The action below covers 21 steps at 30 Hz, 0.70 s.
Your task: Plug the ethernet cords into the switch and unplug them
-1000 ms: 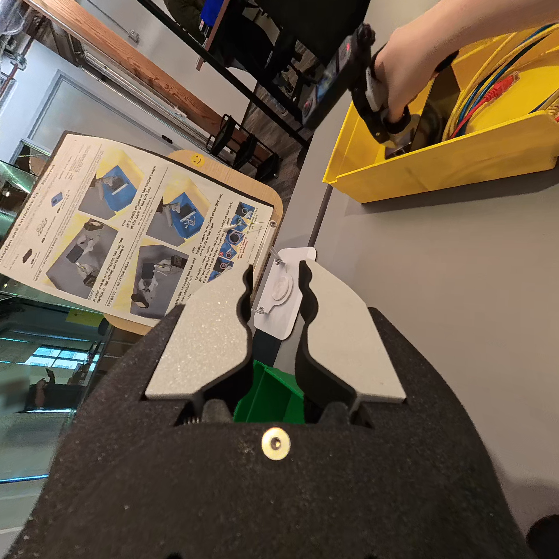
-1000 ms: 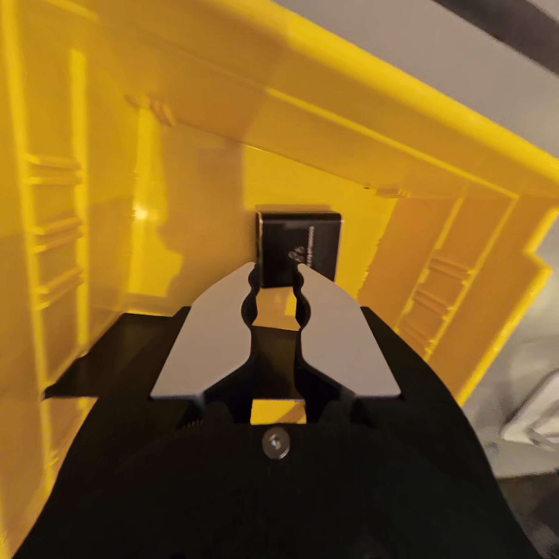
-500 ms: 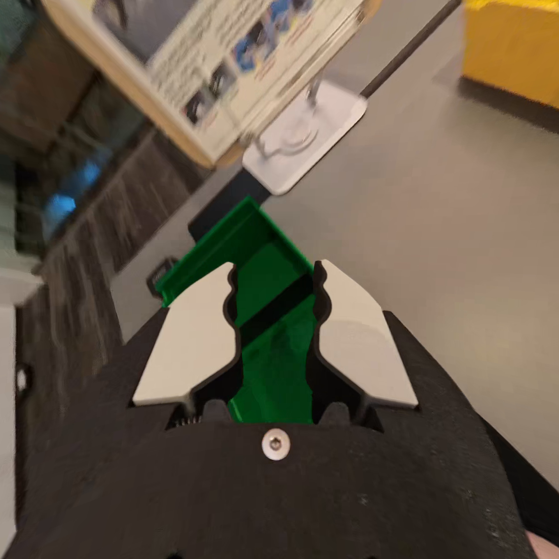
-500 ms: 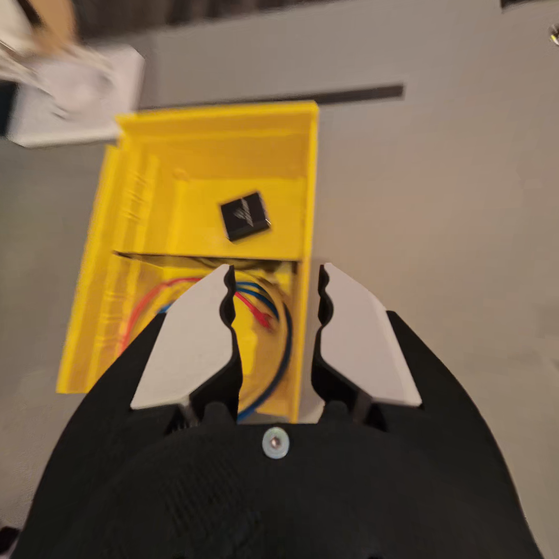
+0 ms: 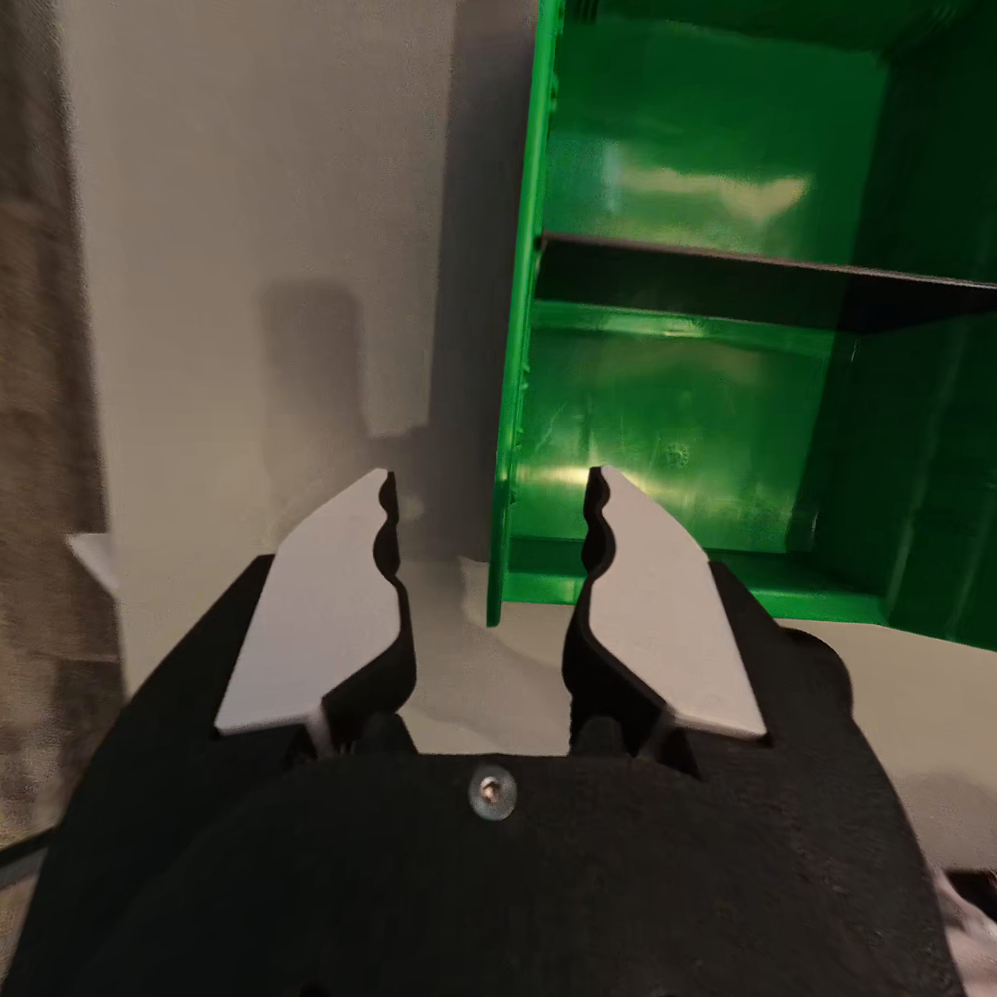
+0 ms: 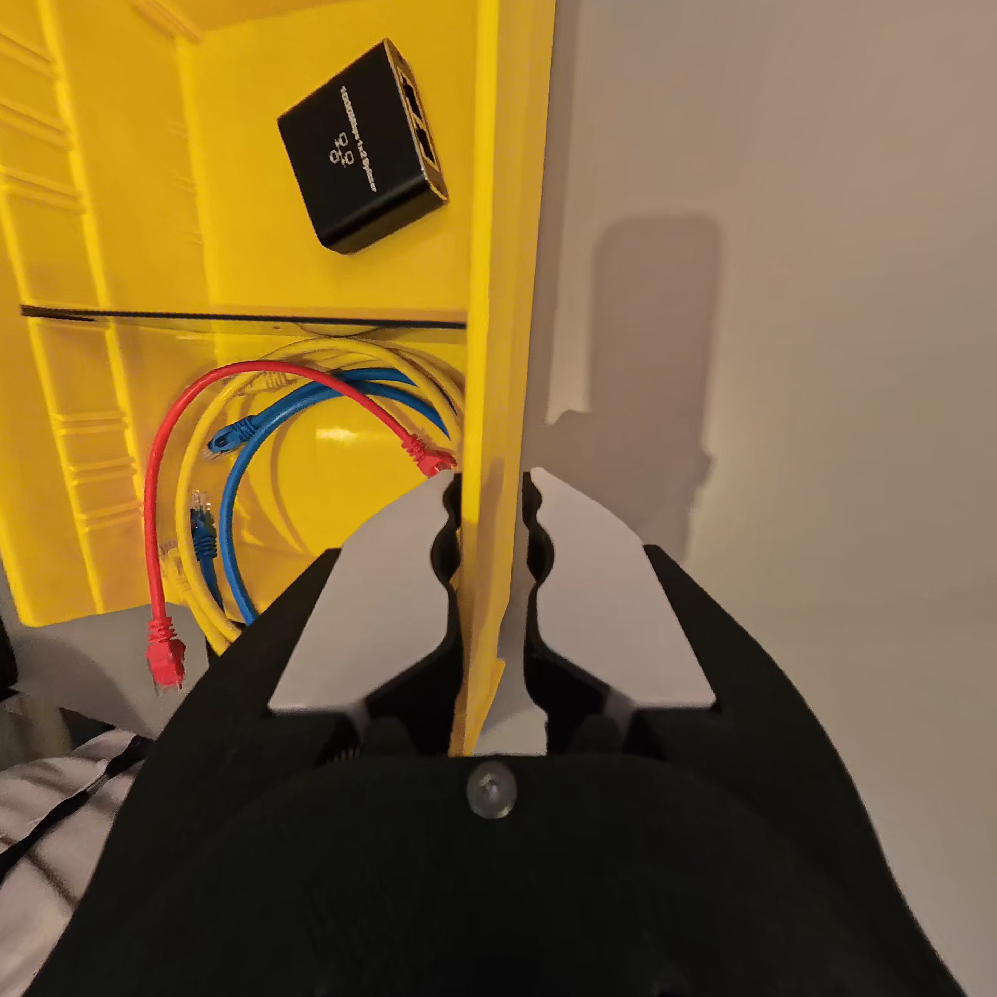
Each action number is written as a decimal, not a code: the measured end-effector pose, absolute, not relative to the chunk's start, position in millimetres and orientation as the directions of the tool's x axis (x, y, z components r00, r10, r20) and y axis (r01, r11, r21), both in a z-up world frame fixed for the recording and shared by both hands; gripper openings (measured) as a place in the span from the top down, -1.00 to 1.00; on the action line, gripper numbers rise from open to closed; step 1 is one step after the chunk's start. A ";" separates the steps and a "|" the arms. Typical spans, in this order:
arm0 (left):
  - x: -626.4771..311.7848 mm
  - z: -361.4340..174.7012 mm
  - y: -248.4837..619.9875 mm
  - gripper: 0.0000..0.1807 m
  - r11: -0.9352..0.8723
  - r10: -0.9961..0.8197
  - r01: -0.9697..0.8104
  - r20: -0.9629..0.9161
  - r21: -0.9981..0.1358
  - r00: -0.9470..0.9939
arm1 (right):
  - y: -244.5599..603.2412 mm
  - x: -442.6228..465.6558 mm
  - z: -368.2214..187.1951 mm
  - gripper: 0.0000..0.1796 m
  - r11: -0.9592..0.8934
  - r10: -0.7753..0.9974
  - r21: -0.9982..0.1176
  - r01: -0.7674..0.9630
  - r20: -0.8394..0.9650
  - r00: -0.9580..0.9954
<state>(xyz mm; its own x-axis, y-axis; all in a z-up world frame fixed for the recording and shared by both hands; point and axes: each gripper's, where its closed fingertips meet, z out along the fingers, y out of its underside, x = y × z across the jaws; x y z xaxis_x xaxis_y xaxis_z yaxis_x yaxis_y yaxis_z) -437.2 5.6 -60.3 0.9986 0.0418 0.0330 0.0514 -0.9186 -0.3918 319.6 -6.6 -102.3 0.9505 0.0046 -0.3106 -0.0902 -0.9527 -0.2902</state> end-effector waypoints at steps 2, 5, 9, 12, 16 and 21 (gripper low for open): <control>-434.1 -78.5 6.0 0.33 -0.941 0.038 0.068 0.097 -0.330 0.995 | -3.6 315.8 -107.9 0.87 -0.963 0.008 -0.260 -0.069 -0.284 0.959; -430.6 -96.0 11.9 0.56 -0.957 0.003 0.036 0.115 -0.287 0.993 | -2.0 314.9 -119.0 0.90 -0.979 0.002 -0.197 -0.044 -0.226 0.974; -423.9 -111.6 15.4 0.95 -0.975 -0.046 -0.016 0.133 -0.221 0.990 | -2.2 308.9 -119.3 0.91 -0.981 -0.033 -0.176 -0.080 -0.252 0.967; -412.1 -112.0 11.2 0.95 -0.972 -0.154 -0.131 0.105 -0.195 0.983 | -3.4 297.9 -118.9 0.91 -0.983 -0.047 -0.156 -0.096 -0.288 0.956; -387.7 -112.4 7.1 0.91 -0.965 -0.248 -0.243 0.038 -0.101 0.968 | -3.8 276.6 -118.8 0.91 -0.993 -0.012 -0.111 -0.041 -0.253 0.967; -340.4 -113.4 11.4 0.92 -0.947 -0.319 -0.315 0.076 -0.057 0.945 | 5.4 231.3 -117.7 0.89 -0.995 0.087 -0.070 0.072 -0.239 0.967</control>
<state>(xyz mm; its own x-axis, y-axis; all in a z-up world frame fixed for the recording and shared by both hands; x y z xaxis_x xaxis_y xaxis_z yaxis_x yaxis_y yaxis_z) -340.4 11.4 -113.4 0.9448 -0.3187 0.0761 -0.3149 -0.9474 -0.0574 231.3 5.4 -117.7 0.9672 0.0866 -0.2388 0.0718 -0.9949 -0.0701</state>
